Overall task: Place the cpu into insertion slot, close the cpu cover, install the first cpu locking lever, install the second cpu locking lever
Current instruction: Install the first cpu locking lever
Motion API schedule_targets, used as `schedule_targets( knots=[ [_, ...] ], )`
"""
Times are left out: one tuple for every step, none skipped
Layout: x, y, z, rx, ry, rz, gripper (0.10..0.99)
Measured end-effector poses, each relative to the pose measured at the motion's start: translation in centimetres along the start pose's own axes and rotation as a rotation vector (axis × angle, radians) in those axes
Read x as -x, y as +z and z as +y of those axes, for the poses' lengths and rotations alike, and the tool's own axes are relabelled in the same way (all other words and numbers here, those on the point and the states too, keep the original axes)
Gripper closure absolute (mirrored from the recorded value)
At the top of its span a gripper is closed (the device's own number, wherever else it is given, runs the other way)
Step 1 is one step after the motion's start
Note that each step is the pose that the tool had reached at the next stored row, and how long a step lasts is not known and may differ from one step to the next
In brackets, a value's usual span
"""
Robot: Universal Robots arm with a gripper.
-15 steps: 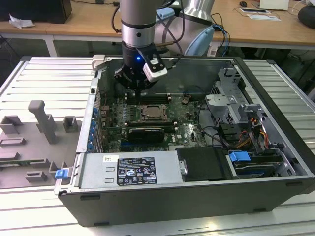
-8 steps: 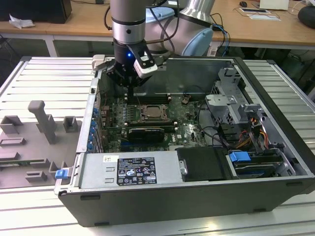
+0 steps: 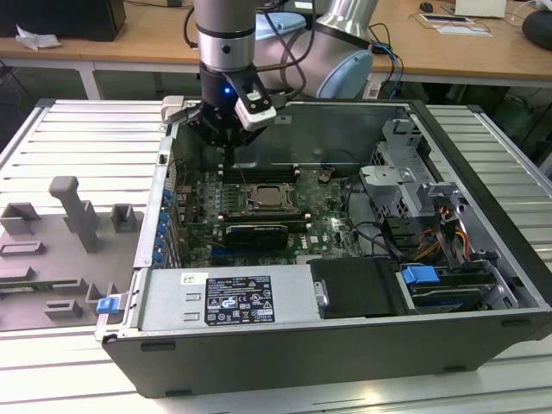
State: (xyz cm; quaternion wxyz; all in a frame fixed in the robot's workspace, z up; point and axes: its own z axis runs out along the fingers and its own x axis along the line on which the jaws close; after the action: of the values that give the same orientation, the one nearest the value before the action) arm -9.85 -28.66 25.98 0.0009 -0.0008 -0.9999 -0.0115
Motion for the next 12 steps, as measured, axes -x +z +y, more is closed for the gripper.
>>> schedule_targets(
  knots=[
    [0.31, -0.01, 0.00, 0.000, 0.000, 0.0003, 0.980],
    [0.56, 0.00, 0.00, 0.000, 0.000, 0.0004, 0.980],
    [0.90, 0.00, 0.00, 0.000, 0.000, 0.0008, 0.980],
    [1.12, -0.01, 0.01, 0.000, 0.000, 0.0010, 0.980],
    [1.50, 0.00, 0.01, 0.000, 0.000, 0.0010, 0.980],
    [1.78, 0.00, 0.01, 0.000, 0.000, 0.0011, 0.980],
    [2.05, 0.00, 0.01, 0.000, 0.000, 0.0012, 0.980],
    [2.61, 0.02, 0.01, 0.000, 0.000, 0.0017, 0.980],
    [3.03, 0.04, 0.02, 0.000, 0.000, 0.0022, 0.980],
    [3.55, 0.07, 0.02, 0.000, 0.000, 0.0028, 0.980],
    [3.93, 0.09, 0.02, 0.000, 0.000, 0.0033, 0.980],
    [4.32, 0.11, 0.02, 0.000, 0.000, 0.0042, 0.980]
  ],
)
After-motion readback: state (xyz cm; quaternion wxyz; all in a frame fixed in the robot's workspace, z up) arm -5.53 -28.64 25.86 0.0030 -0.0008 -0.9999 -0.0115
